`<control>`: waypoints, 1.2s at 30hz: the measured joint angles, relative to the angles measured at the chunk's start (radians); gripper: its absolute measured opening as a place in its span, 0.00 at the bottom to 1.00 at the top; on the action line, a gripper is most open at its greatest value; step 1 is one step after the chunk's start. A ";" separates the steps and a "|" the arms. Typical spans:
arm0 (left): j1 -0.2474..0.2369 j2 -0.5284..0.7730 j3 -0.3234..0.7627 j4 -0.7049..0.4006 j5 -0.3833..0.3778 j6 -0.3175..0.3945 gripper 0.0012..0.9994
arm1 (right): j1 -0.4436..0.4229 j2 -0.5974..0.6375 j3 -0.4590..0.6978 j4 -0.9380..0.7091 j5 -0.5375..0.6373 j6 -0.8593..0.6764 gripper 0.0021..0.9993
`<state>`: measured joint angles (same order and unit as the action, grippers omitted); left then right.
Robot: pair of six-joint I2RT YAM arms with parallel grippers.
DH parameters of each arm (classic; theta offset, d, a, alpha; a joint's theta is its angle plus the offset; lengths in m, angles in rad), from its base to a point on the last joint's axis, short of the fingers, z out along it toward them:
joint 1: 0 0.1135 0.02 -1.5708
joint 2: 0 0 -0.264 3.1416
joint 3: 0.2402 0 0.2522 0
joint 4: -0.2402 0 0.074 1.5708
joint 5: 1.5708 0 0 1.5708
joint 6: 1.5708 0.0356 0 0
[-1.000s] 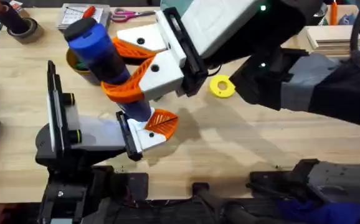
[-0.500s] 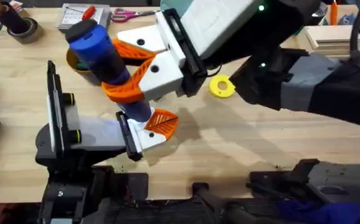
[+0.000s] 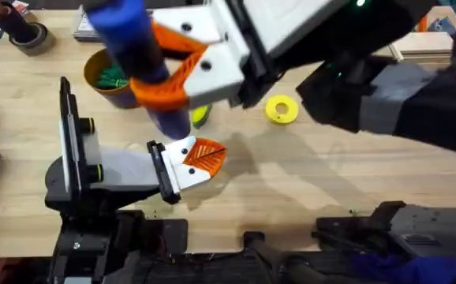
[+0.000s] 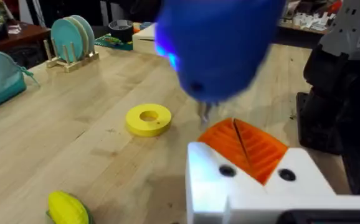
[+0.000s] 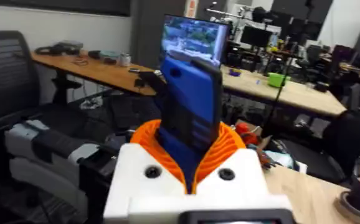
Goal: Pick up the gripper from the table and insert it into the empty holder that is missing its gripper. Then pick up a screw, insert it into the mounting hole, and use the screwdriver to tighten it. Finally, clean up the table by picking up the vegetable and placing it into the bucket.
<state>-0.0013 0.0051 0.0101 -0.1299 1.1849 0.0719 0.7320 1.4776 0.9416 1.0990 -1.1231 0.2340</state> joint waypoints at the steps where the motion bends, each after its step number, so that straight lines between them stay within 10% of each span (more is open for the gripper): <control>1: 0.000 0.000 0.000 0.000 0.000 0.000 0.01 | -0.008 0.000 0.013 -0.011 0.000 0.007 0.02; 7: 0.000 0.000 0.000 0.000 0.000 0.000 0.01 | -0.041 0.000 0.180 -0.420 0.067 -0.018 0.02; 17: 0.000 0.000 0.000 0.000 0.000 0.000 0.01 | -0.091 0.000 0.573 -1.492 0.568 -0.493 0.02; 27: 0.000 0.000 0.000 0.000 0.000 0.000 0.01 | -0.102 -0.010 0.677 -1.756 1.217 -0.965 0.02; 36: 0.000 0.000 0.000 0.000 0.000 0.000 0.01 | -0.226 -0.006 0.677 -2.047 1.401 -1.123 0.02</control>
<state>-0.0013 0.0055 0.0101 -0.1299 1.1847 0.0723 0.5064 1.4715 1.6184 -0.9476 0.2782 -0.8893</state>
